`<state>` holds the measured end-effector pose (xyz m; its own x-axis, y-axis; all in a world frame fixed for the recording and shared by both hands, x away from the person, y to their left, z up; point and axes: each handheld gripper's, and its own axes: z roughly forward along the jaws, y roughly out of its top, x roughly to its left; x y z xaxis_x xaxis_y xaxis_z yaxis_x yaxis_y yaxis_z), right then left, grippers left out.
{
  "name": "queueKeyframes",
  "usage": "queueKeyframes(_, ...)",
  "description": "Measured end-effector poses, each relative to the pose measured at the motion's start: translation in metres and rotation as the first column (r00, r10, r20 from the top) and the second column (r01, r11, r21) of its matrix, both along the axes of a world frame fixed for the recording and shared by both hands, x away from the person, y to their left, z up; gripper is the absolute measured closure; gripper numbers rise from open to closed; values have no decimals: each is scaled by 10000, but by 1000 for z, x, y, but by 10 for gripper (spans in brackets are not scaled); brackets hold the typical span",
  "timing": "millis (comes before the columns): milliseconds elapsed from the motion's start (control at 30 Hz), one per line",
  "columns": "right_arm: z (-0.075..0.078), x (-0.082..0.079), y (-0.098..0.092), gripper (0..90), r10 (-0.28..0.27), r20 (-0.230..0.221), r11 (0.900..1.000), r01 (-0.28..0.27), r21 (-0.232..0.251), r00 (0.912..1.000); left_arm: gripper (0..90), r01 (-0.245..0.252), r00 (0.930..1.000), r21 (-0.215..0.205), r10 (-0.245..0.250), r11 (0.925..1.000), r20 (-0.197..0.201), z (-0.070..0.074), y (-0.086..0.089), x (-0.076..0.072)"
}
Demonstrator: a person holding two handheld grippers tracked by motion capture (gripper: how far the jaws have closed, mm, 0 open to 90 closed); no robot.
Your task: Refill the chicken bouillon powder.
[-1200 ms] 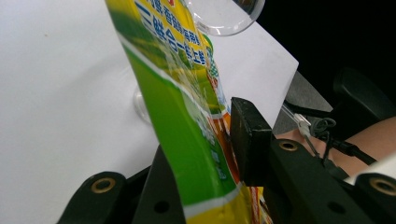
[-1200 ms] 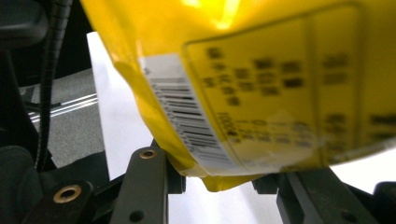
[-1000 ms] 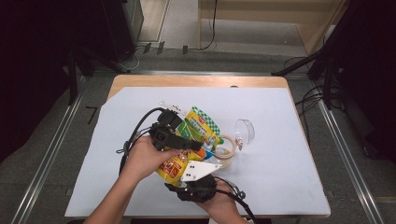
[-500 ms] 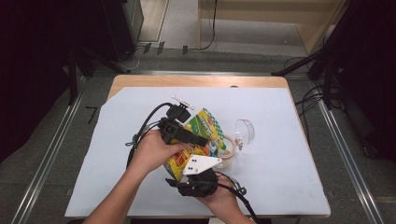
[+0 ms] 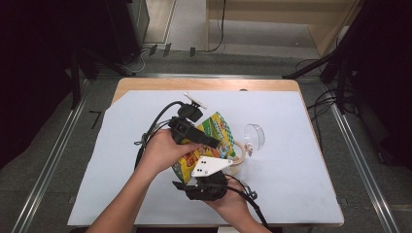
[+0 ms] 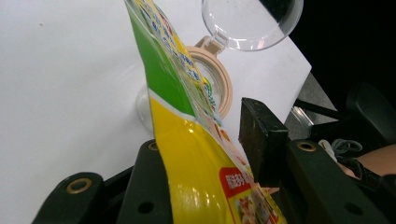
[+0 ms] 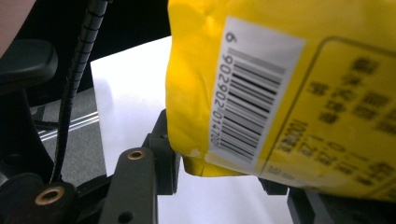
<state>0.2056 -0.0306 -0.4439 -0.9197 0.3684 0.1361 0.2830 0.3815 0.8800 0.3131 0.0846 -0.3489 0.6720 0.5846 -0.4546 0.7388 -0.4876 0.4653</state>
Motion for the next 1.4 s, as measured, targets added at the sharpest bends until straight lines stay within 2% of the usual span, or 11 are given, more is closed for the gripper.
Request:
queueKeyframes(233, -2, 1, 4, 594, -92, 94, 9999, 92, 41, 9999, 668, -5, 10000, -162, 5, 9999, 14, 0, 3, 0)
queueKeyframes(367, 0, 0, 4, 599, -177, 26, 9998, 177, 121, 9998, 637, 45, 9999, -315, -39, 9995, 166, 2, 5, -2)
queueKeyframes(467, 3, 0, 3, 601, -261, 88, 9994, 259, 245, 9996, 620, 92, 9990, -398, -74, 9992, 430, 7, 7, -6)
queueKeyframes(600, 6, 0, 2, 604, -405, -111, 9982, 409, 448, 9991, 596, 104, 9975, -396, -76, 9992, 702, 13, 8, -9)
queueKeyframes(700, 8, 0, 2, 603, -409, -348, 9982, 423, 420, 9986, 600, -84, 9979, -382, 108, 9992, 646, 12, 10, -7)
queueKeyframes(900, 10, 4, 2, 601, -275, -680, 9984, 308, 484, 9973, 612, 7, 9995, -357, 5, 9994, 316, 11, 10, 3)
queueKeyframes(1000, 11, 6, 0, 597, -126, -583, 9994, 145, 326, 9982, 662, 43, 10000, -323, -44, 9995, -31, 11, 9, 7)
queueKeyframes(1067, 12, 7, 0, 595, 39, -560, 10000, -35, 71, 9984, 694, 122, 9999, -135, -123, 9998, -69, 11, 7, 9)
queueKeyframes(1167, 12, 8, 2, 581, 235, -520, 9997, -237, -48, 9984, 718, 223, 9997, -66, -222, 9997, 124, 12, 4, 7)
queueKeyframes(1233, 11, 7, 4, 607, 255, -407, 9997, -257, -30, 9988, 734, 322, 9992, 13, -322, 9995, 250, 11, 2, 5)
queueKeyframes(1400, 8, 7, 6, 640, 105, -323, 9999, -105, 3, 9994, 752, 280, 9987, 125, -285, 9995, 425, 13, 3, 0)
